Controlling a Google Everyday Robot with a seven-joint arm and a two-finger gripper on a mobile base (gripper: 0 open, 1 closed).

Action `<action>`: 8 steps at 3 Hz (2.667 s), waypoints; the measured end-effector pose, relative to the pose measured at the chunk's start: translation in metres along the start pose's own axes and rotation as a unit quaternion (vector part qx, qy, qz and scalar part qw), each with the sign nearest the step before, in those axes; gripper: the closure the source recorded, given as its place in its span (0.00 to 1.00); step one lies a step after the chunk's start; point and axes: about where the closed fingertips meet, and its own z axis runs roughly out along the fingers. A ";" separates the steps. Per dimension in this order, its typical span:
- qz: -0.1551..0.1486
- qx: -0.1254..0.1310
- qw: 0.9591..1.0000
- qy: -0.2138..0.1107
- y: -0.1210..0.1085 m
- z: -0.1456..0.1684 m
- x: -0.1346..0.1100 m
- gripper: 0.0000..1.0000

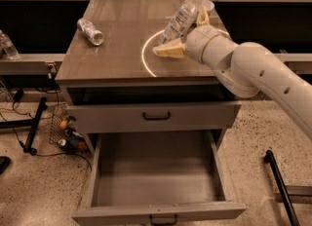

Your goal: Pick blue plastic bottle from middle drawer and place on counter

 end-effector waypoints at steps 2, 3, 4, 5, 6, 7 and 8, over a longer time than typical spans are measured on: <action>-0.006 -0.020 0.999 -0.040 0.012 0.010 -0.031 0.00; -0.006 -0.021 0.999 -0.038 0.009 0.007 -0.031 0.00; -0.009 -0.024 0.999 -0.022 -0.012 -0.013 -0.037 0.00; -0.041 0.007 0.998 0.045 -0.069 -0.079 -0.051 0.00; -0.080 0.064 0.991 0.091 -0.116 -0.121 -0.064 0.00; -0.128 0.148 0.971 0.138 -0.150 -0.153 -0.074 0.00; -0.166 0.219 0.946 0.172 -0.176 -0.182 -0.066 0.00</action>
Offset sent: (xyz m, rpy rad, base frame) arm -0.0089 0.0287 0.0298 0.0256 -0.0704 0.0926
